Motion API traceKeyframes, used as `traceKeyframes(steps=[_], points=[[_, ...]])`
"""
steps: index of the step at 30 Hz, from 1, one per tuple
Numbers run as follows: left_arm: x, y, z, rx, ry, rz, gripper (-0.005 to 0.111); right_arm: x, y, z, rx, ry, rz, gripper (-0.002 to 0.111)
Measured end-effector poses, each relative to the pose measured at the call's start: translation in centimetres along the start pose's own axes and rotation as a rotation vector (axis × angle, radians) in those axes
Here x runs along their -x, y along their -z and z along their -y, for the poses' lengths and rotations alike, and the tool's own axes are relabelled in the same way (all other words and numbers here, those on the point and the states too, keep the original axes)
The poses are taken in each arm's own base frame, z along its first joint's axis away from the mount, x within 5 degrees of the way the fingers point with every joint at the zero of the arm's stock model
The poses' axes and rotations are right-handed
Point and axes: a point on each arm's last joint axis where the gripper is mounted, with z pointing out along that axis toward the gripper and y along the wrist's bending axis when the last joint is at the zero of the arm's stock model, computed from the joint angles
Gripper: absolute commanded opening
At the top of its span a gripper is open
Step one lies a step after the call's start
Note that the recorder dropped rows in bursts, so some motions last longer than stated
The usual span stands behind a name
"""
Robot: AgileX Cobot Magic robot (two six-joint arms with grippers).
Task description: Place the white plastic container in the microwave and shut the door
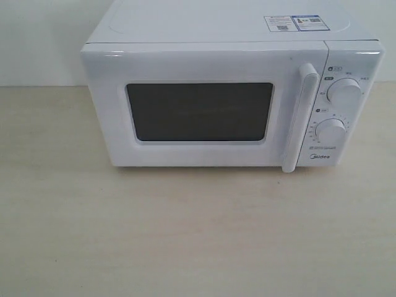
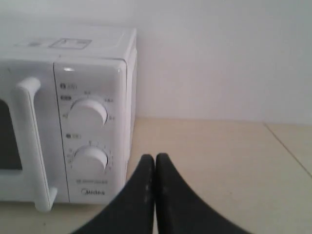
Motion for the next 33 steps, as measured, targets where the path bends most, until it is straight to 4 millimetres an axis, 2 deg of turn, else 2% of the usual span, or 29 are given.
traceKeyframes(steps=[3, 5, 13, 23, 33], points=[[0.0, 0.0, 0.0, 0.000, 0.000, 0.000, 0.004, -1.7, 0.0, -0.2, 0.007, -0.013, -0.047, 0.000], [0.0, 0.0, 0.0, 0.000, 0.000, 0.000, 0.004, -2.1, 0.0, -0.2, 0.009, -0.046, -0.058, 0.000], [0.0, 0.0, 0.0, 0.000, 0.000, 0.000, 0.004, -2.1, 0.0, -0.3, 0.010, -0.168, -0.061, 0.000], [0.0, 0.0, 0.0, 0.000, 0.000, 0.000, 0.004, -2.1, 0.1, -0.7, 0.064, -0.075, -0.059, 0.000], [0.0, 0.0, 0.0, 0.000, 0.000, 0.000, 0.004, -2.0, 0.6, -0.7, 0.069, -0.115, -0.045, 0.000]])
